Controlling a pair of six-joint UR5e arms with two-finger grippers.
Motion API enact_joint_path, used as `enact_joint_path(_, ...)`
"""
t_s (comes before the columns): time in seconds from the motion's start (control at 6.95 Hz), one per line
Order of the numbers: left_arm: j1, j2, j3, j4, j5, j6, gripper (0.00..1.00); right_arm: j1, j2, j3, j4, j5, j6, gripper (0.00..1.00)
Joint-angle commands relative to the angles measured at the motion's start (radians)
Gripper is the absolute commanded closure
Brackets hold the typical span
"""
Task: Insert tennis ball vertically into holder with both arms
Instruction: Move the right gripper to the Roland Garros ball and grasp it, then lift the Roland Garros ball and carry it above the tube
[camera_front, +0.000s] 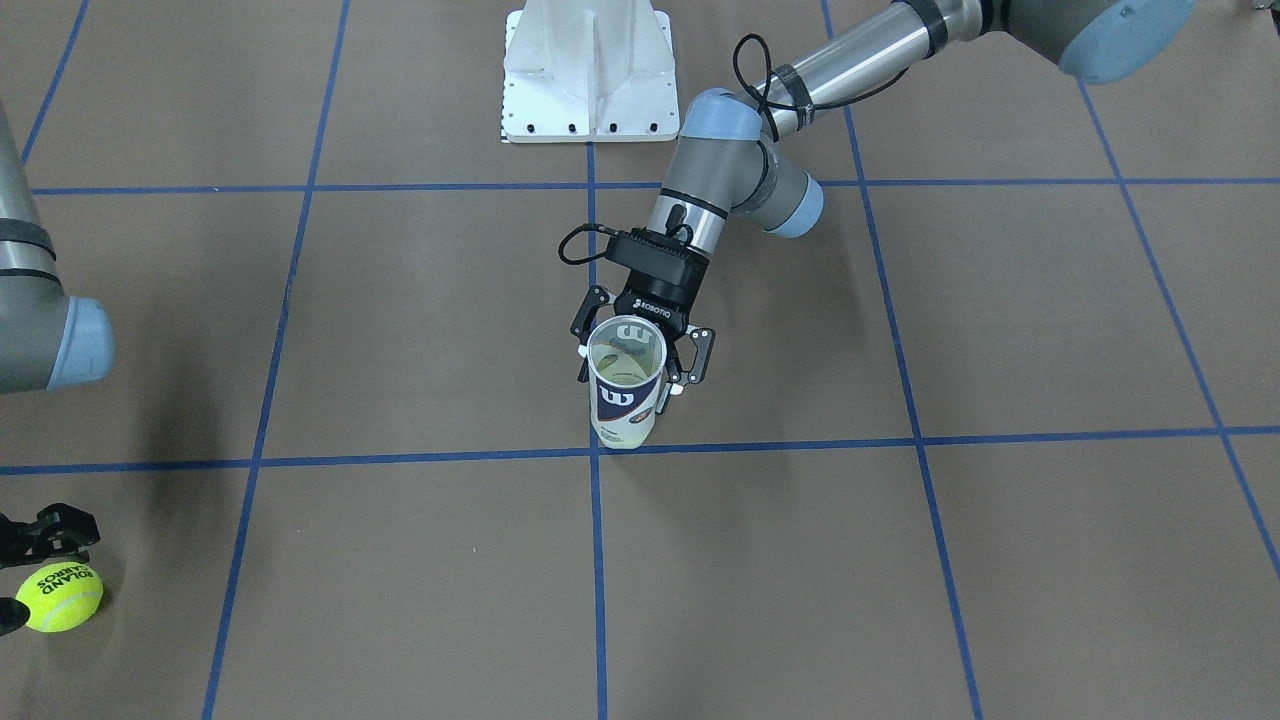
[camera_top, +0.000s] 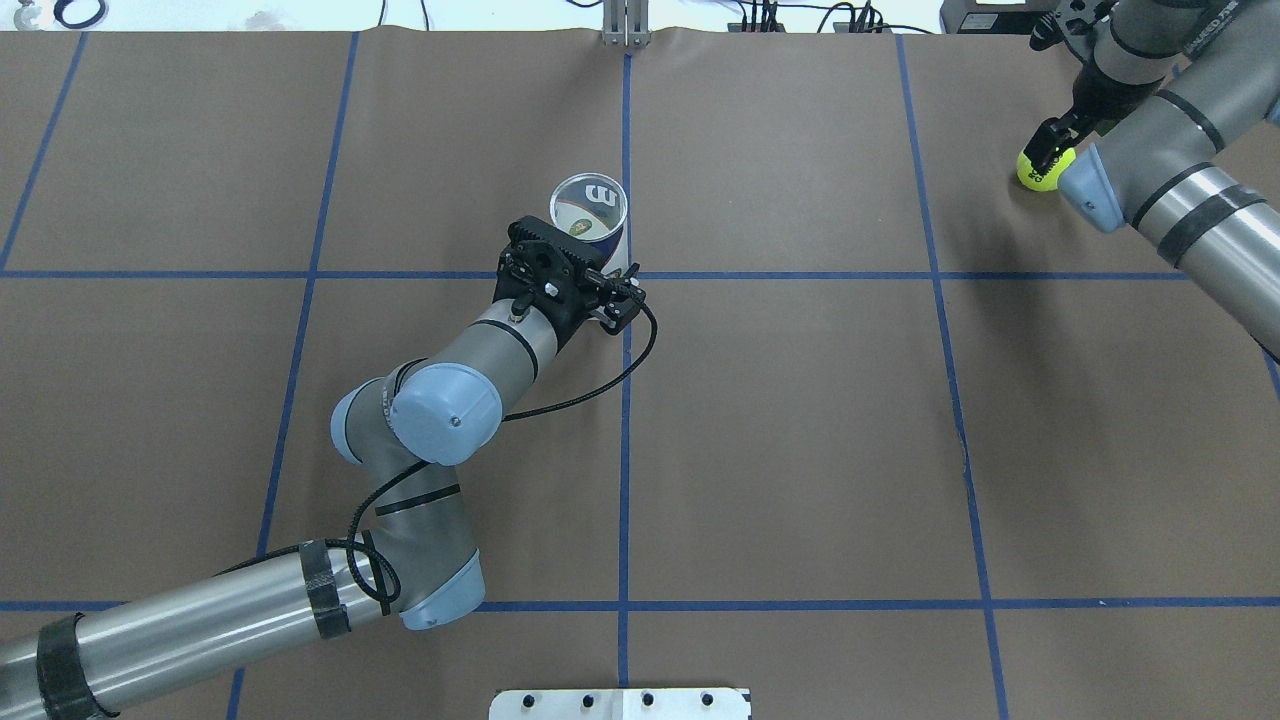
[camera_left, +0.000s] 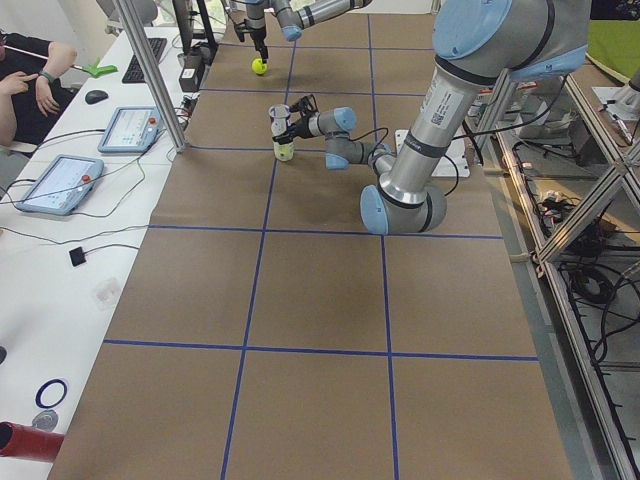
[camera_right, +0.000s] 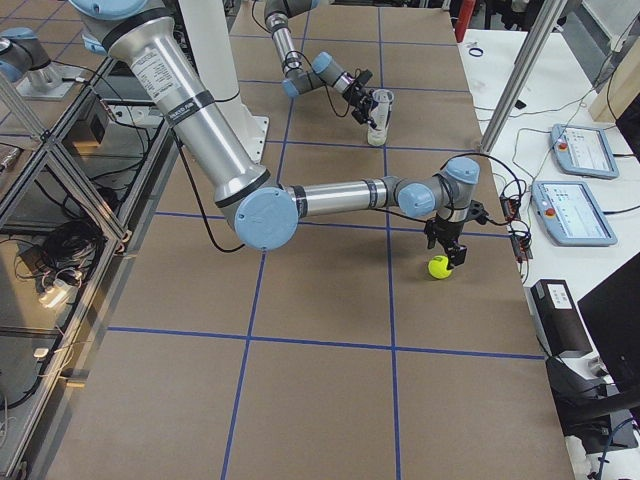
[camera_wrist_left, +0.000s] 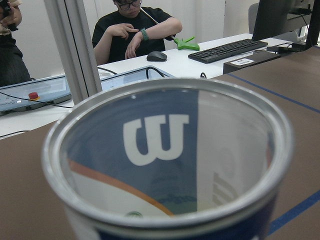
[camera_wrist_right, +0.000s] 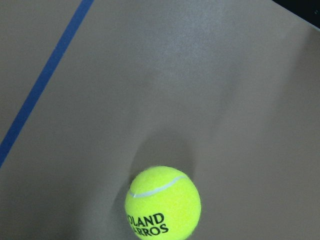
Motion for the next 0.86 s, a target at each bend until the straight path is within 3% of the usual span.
enact_joint_path(0.0, -0.002, 0.000, 0.000, 0.000, 0.000, 0.000, 0.01, -0.010, 0.008, -0.049, 0.040, -0.010, 0.004, 0.01)
enact_joint_path(0.72, -0.009, 0.002, 0.002, 0.001, 0.000, 0.000, 0.01, -0.027, 0.078, -0.138, 0.058, -0.032, 0.014, 0.01)
